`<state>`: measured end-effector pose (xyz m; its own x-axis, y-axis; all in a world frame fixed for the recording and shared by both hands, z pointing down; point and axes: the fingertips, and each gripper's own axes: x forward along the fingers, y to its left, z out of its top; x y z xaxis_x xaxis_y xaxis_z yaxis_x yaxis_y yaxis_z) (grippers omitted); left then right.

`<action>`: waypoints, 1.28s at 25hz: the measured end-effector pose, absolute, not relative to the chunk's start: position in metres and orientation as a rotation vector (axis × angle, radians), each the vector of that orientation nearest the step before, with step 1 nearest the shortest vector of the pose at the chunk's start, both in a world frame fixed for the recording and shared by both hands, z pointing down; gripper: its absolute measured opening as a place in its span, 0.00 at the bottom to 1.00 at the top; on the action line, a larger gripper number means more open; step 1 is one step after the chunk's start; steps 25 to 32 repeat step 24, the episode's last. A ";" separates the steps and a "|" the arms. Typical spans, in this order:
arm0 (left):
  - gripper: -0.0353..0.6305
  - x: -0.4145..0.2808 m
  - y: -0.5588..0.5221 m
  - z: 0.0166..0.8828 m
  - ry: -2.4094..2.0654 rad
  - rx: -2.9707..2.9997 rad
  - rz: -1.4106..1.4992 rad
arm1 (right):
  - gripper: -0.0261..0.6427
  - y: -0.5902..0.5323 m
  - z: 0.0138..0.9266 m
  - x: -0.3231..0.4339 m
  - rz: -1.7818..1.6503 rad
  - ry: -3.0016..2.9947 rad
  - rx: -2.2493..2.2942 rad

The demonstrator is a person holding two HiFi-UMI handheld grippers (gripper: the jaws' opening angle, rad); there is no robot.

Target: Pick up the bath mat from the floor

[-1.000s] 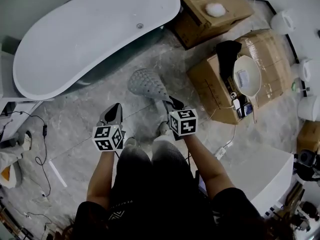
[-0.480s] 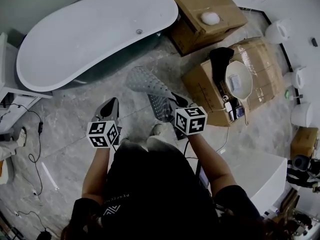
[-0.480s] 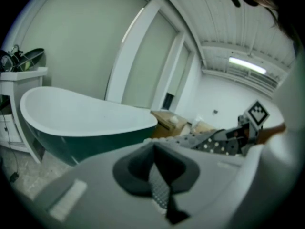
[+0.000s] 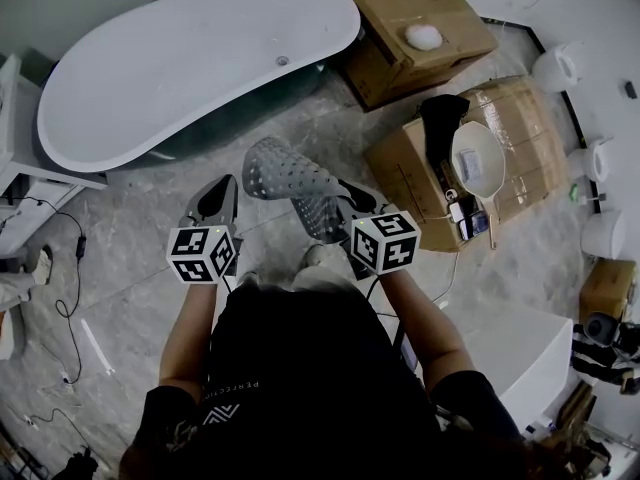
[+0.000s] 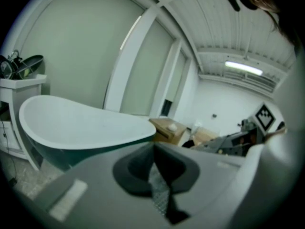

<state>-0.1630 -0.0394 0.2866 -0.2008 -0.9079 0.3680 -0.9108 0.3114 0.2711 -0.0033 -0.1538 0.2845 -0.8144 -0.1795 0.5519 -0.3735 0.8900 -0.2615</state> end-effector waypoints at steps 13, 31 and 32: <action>0.06 -0.163 -0.021 0.283 -2.141 1.584 0.006 | 0.06 -0.138 0.281 -0.003 0.478 -2.532 0.393; 0.06 -0.164 -0.011 0.282 -2.152 1.578 -0.001 | 0.06 -0.140 0.277 -0.004 0.465 -2.542 0.411; 0.06 -0.164 -0.011 0.282 -2.152 1.578 -0.001 | 0.06 -0.140 0.277 -0.004 0.465 -2.542 0.411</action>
